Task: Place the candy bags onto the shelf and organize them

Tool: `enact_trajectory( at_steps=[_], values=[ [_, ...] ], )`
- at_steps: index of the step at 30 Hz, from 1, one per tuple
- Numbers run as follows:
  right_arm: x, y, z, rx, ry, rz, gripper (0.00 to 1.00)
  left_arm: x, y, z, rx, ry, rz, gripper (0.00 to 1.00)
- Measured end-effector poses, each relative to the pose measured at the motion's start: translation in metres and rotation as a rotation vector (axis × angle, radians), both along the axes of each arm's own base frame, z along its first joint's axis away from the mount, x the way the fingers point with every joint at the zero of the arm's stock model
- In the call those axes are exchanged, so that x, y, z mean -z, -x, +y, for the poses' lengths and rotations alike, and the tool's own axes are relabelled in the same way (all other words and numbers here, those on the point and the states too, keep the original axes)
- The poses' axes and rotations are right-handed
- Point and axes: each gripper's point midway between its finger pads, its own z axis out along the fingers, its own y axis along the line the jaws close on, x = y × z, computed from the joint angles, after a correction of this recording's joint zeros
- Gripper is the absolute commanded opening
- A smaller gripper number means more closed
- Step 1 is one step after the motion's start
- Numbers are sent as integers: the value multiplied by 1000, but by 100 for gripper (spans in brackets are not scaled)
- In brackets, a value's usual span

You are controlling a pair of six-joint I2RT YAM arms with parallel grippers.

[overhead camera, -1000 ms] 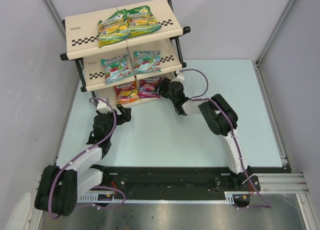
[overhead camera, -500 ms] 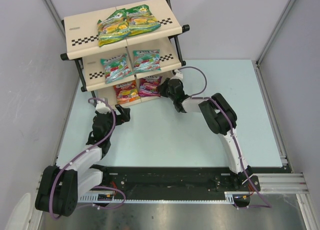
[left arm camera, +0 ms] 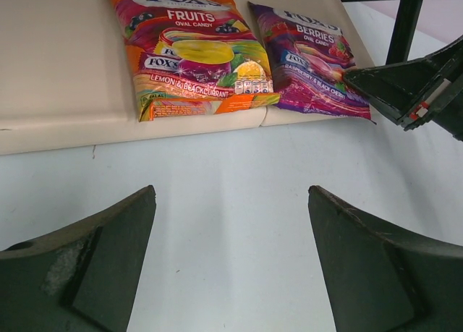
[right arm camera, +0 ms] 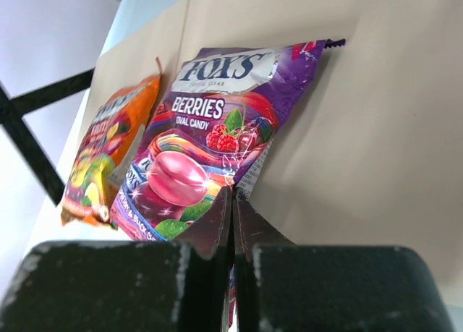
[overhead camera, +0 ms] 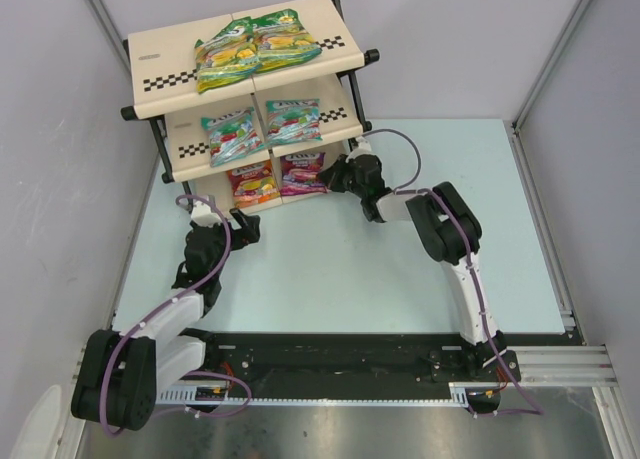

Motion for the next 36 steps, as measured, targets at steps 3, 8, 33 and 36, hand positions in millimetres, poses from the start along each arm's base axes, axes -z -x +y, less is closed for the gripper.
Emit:
enact_trajectory(
  at_steps=[3,8,33,36],
  values=[
    [-1,2,-2,-47,-2,-11,0,0,0,0,0,0,1,91],
    [-2,5,-2,-99,-16,-21,0,1,0,-1,6,2,3,91],
    [-12,-3,-1,-93,-165,-40,0,6,1,2,3,2,17,91],
    [-8,-3,0,-90,-174,-35,0,7,1,1,9,4,18,91]
  ],
)
